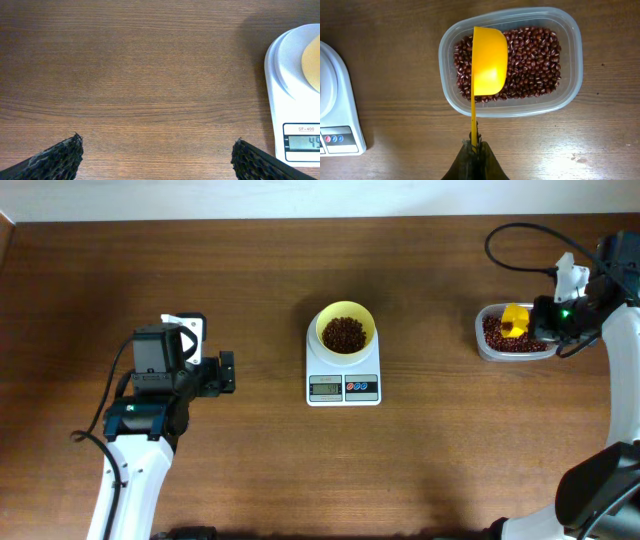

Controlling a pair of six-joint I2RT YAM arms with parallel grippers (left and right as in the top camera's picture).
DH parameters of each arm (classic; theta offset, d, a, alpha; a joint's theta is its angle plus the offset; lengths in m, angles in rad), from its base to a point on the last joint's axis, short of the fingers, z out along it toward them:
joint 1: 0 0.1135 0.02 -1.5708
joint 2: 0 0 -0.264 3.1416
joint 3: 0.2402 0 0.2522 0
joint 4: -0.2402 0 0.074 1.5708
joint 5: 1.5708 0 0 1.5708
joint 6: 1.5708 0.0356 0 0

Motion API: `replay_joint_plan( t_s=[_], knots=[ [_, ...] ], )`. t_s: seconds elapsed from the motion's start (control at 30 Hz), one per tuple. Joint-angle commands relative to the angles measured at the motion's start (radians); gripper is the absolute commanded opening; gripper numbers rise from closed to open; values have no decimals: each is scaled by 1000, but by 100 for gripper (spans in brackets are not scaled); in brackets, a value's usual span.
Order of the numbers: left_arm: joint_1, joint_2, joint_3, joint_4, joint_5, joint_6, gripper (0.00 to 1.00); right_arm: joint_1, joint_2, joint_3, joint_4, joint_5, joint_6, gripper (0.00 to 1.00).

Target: Scoop item into bowl and weigh 50g on scale

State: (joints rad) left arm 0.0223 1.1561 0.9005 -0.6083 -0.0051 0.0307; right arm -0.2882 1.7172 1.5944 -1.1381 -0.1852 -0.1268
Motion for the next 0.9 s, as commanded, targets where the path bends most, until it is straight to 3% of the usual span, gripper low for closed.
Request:
replay_joint_plan(
  t_s=[0.0, 0.87],
  knots=[
    [5, 5, -3, 2, -7, 12, 99, 0, -22, 24, 7, -18, 8, 4],
    [5, 5, -3, 2, -7, 12, 99, 0, -21, 24, 10, -32, 8, 4]
  ],
)
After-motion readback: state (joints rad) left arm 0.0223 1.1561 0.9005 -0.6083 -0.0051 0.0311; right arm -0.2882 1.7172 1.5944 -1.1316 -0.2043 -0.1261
